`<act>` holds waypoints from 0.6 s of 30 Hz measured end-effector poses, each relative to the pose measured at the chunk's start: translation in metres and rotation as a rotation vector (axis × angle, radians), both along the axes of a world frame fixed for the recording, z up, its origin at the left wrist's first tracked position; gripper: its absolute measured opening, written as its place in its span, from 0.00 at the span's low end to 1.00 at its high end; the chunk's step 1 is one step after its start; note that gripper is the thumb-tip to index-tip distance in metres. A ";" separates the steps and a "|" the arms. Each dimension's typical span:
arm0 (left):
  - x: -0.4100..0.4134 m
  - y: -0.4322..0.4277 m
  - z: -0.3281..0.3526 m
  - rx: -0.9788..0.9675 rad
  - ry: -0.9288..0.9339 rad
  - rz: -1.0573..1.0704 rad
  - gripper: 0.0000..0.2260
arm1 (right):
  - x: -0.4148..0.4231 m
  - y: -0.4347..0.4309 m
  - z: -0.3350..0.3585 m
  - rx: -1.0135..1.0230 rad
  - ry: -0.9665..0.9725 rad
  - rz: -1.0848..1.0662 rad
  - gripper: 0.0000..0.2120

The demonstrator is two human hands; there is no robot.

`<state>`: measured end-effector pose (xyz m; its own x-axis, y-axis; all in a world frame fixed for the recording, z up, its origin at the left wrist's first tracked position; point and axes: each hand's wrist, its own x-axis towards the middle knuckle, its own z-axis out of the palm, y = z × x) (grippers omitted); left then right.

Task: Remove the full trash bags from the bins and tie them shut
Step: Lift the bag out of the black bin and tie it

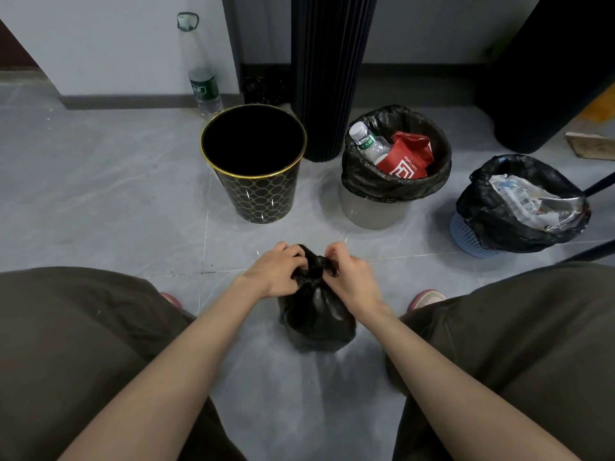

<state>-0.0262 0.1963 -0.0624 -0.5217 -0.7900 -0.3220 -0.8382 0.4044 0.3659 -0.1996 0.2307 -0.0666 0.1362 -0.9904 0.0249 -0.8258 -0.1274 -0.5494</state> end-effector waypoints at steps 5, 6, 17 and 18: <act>-0.010 0.023 -0.006 0.198 0.146 0.195 0.11 | -0.006 0.002 -0.009 -0.121 0.003 0.010 0.10; -0.012 0.026 -0.007 0.238 0.189 0.231 0.11 | -0.006 0.002 -0.009 -0.099 -0.031 -0.036 0.12; -0.021 0.030 -0.003 0.545 0.414 0.409 0.11 | -0.014 0.004 -0.013 -0.077 0.078 -0.004 0.21; -0.020 0.030 -0.001 0.569 0.417 0.400 0.09 | -0.015 0.006 -0.013 -0.088 0.091 0.005 0.21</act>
